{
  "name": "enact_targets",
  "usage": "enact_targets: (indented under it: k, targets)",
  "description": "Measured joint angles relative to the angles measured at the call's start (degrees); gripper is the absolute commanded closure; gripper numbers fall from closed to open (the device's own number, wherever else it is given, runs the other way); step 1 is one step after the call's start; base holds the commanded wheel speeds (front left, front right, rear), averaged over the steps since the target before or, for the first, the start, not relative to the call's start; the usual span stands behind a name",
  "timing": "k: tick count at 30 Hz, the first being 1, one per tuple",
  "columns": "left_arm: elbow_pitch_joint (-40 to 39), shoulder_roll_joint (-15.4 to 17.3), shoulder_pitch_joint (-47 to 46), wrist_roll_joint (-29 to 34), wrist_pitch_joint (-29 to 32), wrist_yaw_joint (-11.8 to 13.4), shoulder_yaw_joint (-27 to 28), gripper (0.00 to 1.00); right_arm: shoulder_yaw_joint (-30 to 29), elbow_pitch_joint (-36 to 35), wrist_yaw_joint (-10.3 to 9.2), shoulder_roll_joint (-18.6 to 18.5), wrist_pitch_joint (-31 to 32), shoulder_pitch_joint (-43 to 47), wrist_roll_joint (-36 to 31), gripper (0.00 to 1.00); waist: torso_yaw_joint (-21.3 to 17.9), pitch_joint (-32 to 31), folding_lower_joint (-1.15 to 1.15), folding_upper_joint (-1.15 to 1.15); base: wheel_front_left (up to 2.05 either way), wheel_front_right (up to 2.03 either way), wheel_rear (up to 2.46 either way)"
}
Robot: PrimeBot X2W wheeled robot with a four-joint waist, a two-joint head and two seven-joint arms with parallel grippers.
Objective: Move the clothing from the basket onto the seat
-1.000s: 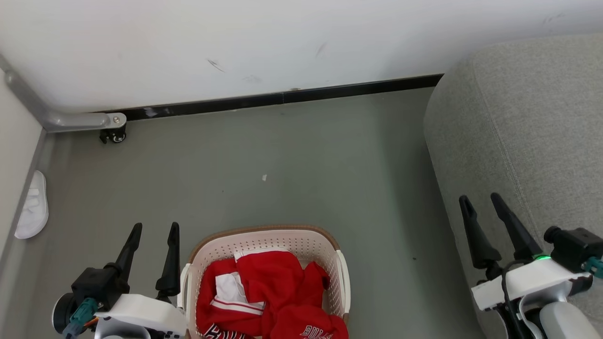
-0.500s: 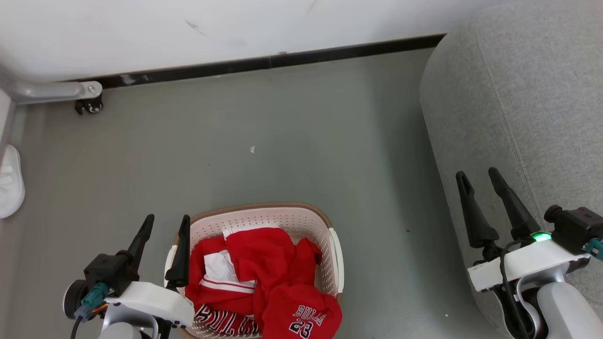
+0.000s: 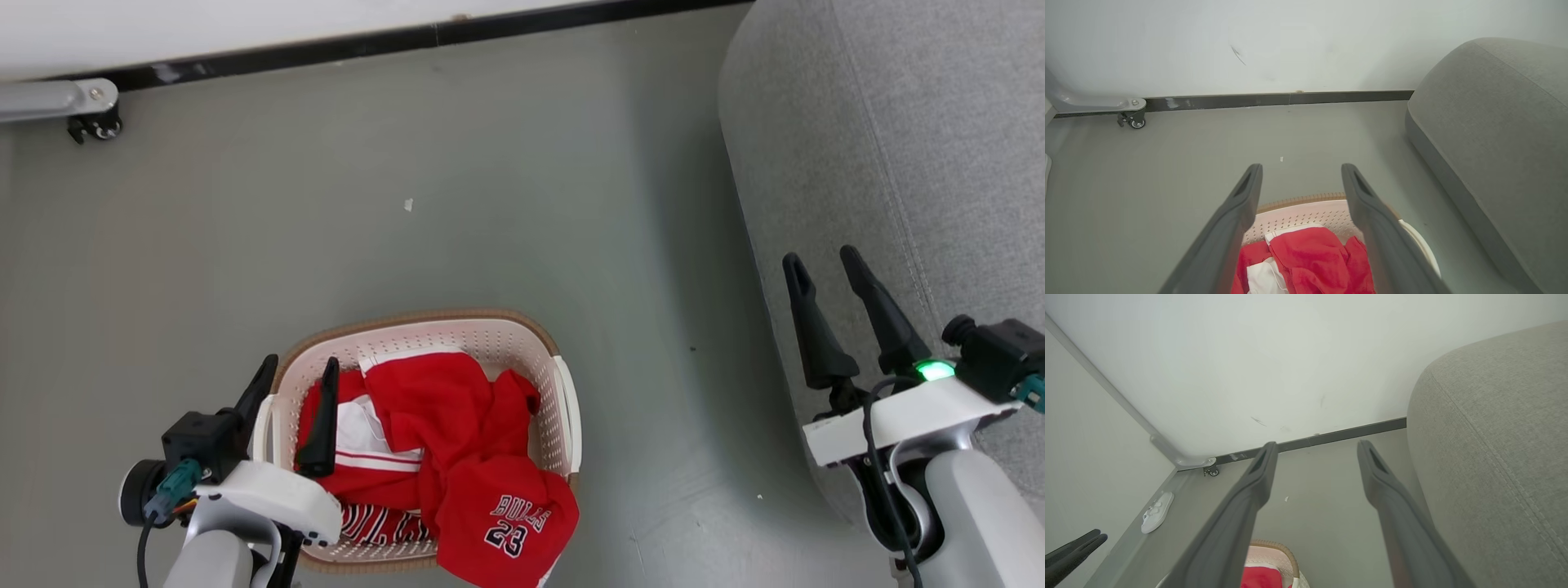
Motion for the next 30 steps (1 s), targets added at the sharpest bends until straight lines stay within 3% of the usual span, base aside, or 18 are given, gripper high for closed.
enact_targets:
  k: [30]
  targets:
    - [16.0, 1.33, -9.63, 1.98, 8.96, -1.24, -6.0, 0.0, 1.09, -2.64, 0.0, 1.19, -0.01, -7.58, 1.38, 0.0, -4.62, 12.69, 0.0, 0.0, 0.0, 0.0, 0.0]
